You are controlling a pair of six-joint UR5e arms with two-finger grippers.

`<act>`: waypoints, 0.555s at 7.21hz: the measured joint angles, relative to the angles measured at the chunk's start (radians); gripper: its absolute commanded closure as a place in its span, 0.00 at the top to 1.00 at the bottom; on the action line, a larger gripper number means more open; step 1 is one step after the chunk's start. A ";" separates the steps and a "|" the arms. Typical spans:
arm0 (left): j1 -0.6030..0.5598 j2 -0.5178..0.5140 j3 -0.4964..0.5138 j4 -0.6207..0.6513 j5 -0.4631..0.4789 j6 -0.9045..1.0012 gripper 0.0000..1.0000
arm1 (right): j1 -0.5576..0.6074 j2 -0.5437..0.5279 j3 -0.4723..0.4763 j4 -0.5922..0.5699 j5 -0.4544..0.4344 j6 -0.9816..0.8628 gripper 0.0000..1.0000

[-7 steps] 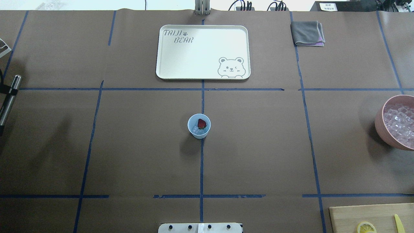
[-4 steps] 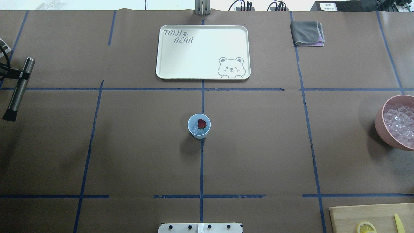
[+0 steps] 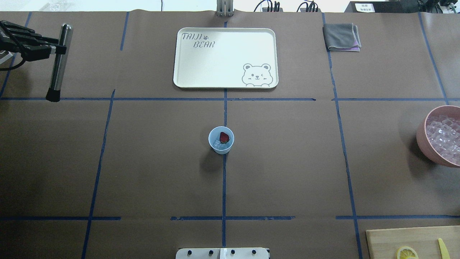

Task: Mash ice and strawberries in cup
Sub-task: 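Carry the metal rod upright with the left gripper into the cup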

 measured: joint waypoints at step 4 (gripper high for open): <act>0.229 -0.161 0.055 -0.340 0.234 -0.121 0.00 | 0.000 0.000 -0.005 0.000 0.000 0.001 0.99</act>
